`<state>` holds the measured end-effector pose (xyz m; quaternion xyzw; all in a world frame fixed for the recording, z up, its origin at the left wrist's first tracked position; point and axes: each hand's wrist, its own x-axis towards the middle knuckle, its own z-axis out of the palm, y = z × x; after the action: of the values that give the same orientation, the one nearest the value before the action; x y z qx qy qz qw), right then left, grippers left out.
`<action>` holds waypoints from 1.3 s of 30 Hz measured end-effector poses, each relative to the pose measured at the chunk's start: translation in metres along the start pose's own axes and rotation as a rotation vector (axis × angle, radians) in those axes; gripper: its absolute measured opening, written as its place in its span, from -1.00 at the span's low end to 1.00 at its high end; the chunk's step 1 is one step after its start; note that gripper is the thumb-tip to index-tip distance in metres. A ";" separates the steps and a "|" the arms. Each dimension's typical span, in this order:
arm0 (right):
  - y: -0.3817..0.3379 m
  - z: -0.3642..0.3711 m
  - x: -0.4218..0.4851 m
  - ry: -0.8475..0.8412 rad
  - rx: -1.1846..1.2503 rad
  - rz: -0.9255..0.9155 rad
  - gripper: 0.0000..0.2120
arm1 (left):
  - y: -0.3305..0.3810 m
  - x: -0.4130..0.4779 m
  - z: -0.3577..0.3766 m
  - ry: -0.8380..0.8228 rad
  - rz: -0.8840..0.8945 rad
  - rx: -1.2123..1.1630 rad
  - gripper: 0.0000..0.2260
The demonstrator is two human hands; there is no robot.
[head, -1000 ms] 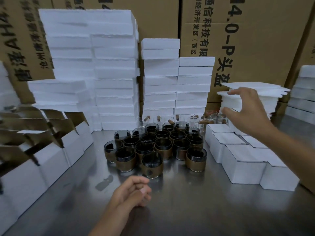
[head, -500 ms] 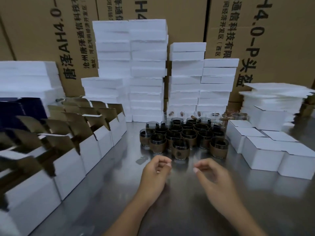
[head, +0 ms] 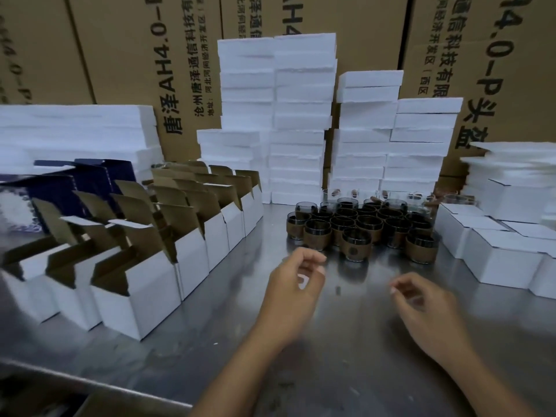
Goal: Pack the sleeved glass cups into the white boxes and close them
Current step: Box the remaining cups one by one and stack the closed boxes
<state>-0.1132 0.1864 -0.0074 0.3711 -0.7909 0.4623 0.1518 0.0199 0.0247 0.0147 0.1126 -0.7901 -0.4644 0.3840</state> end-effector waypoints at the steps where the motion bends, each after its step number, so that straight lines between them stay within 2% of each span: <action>1: 0.000 0.000 0.000 -0.002 -0.008 -0.002 -0.85 | 0.004 -0.009 -0.015 0.030 0.061 0.053 -0.85; 6: 0.001 0.002 0.000 -0.015 -0.021 0.020 -0.85 | 0.013 -0.047 -0.100 0.306 0.310 0.565 -0.85; 9: 0.001 0.002 0.000 -0.027 -0.010 0.045 -0.86 | 0.002 -0.058 -0.142 0.473 0.192 0.795 -0.82; 12: 0.001 0.002 0.000 -0.028 0.008 0.071 -0.87 | -0.010 -0.060 -0.165 0.500 -0.030 0.922 -0.68; 15: 0.003 0.003 0.001 -0.015 0.027 0.086 -0.87 | -0.013 -0.059 -0.170 0.438 -0.183 0.942 -0.67; 21: 0.006 0.003 0.000 0.006 0.052 0.100 -0.83 | -0.003 -0.062 -0.153 0.414 -0.219 0.839 -0.70; 23: 0.006 0.004 0.000 0.008 0.043 0.090 -0.82 | 0.007 -0.063 -0.144 0.431 -0.144 0.788 -0.69; 29: 0.004 0.004 0.000 0.011 0.016 0.068 -0.83 | 0.041 -0.047 -0.082 0.385 0.304 0.651 -0.75; 34: 0.000 0.003 0.000 -0.014 0.044 0.060 -0.82 | 0.035 -0.011 -0.004 0.147 0.384 0.695 -0.77; 36: -0.001 0.003 0.001 -0.012 0.110 0.065 -0.77 | 0.029 0.000 0.021 0.099 0.409 0.733 -0.75; 39: 0.000 0.005 0.003 -0.142 0.285 0.112 -0.48 | 0.026 0.009 0.052 0.077 0.450 0.750 -0.72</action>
<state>-0.1144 0.1806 -0.0086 0.3759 -0.7456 0.5500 0.0152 -0.0186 0.0678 0.0267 0.0866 -0.8940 -0.0458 0.4372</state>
